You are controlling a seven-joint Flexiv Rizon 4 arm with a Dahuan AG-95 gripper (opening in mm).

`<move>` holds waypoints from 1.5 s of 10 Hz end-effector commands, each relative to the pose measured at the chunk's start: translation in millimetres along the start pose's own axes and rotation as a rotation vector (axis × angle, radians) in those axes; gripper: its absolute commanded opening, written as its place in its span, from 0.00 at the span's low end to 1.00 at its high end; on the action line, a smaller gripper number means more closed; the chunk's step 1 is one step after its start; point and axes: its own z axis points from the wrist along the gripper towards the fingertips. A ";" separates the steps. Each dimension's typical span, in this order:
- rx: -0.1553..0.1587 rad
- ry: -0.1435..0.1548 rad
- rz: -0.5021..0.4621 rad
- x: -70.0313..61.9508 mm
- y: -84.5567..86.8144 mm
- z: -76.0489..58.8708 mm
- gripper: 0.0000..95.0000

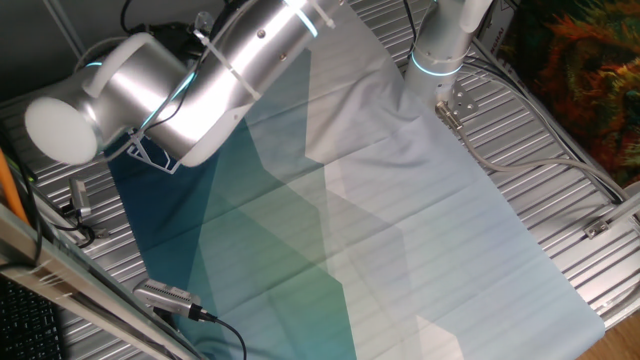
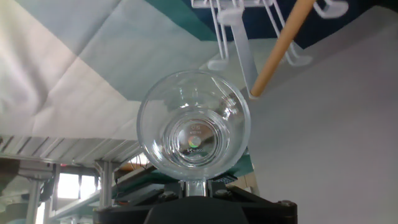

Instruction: Put the cup on the cup rack

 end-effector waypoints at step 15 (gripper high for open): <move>0.043 0.071 -0.035 1.5 -0.1 3.0 0.00</move>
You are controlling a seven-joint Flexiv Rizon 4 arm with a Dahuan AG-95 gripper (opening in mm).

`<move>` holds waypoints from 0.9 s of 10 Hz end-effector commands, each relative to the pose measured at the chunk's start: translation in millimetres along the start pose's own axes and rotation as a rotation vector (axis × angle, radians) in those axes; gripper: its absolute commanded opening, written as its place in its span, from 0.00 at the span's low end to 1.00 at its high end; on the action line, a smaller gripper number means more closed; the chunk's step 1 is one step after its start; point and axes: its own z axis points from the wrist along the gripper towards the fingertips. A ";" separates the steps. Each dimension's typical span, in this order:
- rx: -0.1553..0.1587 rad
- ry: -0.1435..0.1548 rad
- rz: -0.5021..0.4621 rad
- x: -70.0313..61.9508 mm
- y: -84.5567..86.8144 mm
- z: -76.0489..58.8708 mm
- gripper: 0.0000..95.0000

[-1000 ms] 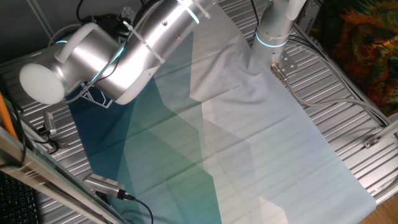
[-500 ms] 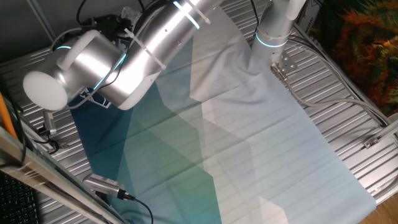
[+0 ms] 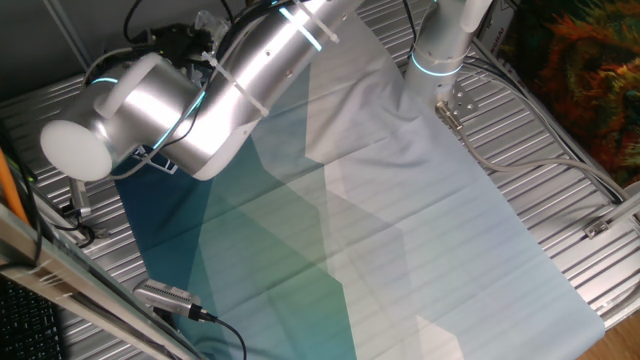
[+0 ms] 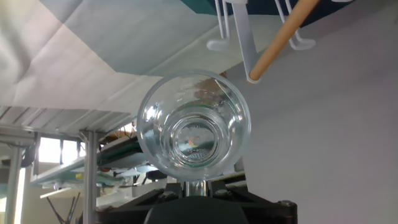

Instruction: Put the cup on the cup rack

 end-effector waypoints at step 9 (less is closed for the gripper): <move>-0.186 -0.276 0.127 1.8 10.4 10.9 0.00</move>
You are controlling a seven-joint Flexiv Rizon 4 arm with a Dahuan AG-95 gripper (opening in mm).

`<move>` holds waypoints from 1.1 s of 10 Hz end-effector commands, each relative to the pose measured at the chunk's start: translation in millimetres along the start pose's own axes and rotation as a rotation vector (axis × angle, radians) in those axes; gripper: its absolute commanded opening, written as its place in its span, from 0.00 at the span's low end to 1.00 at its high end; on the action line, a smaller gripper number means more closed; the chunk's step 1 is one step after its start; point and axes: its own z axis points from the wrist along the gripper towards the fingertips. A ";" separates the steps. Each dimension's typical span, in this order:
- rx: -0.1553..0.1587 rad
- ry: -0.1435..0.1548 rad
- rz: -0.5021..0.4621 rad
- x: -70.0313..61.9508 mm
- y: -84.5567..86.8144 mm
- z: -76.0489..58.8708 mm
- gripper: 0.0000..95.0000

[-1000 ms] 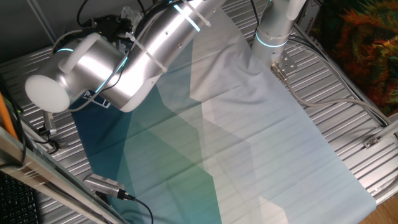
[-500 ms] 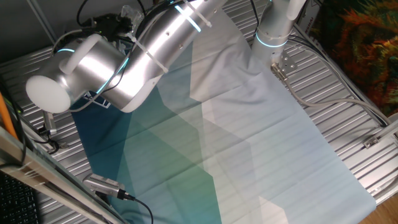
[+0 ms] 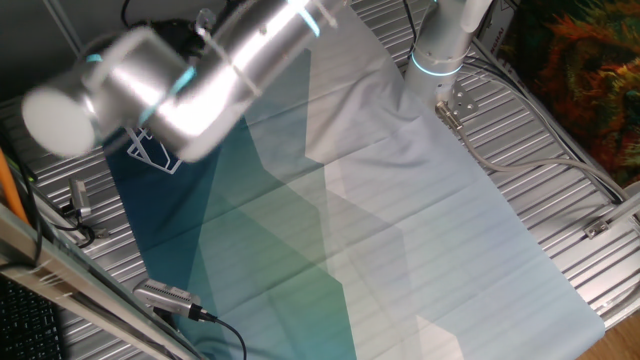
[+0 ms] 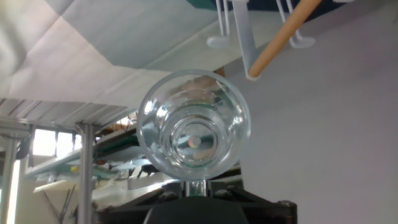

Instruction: Put the cup on the cup rack

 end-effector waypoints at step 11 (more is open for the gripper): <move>-0.228 -0.332 0.172 -46.7 38.3 -17.1 0.00</move>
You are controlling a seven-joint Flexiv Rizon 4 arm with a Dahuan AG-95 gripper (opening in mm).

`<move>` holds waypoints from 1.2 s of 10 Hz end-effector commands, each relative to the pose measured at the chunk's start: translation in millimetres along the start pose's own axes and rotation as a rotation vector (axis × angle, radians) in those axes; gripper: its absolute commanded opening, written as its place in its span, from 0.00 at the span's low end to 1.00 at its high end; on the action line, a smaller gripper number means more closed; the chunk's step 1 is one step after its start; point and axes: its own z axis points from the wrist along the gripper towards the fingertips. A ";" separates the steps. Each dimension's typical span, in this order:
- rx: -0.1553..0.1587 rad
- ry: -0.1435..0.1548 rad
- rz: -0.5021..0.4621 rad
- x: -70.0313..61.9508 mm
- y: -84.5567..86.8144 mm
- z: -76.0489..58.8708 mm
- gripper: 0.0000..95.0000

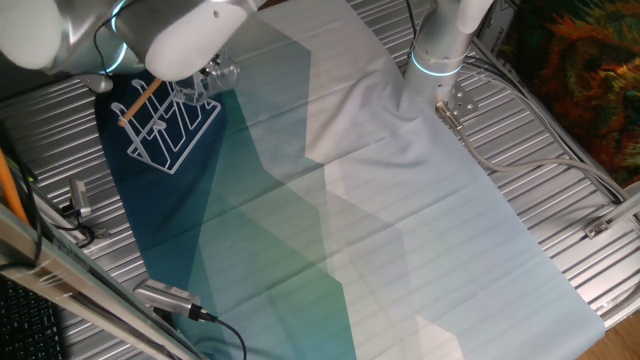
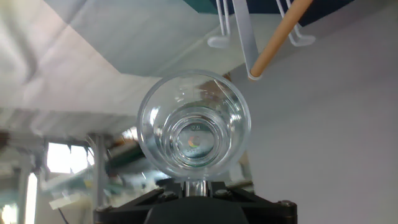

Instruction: Put the cup on the cup rack

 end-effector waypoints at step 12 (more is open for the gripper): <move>-0.049 -0.062 -0.005 -7.8 -0.4 16.3 0.00</move>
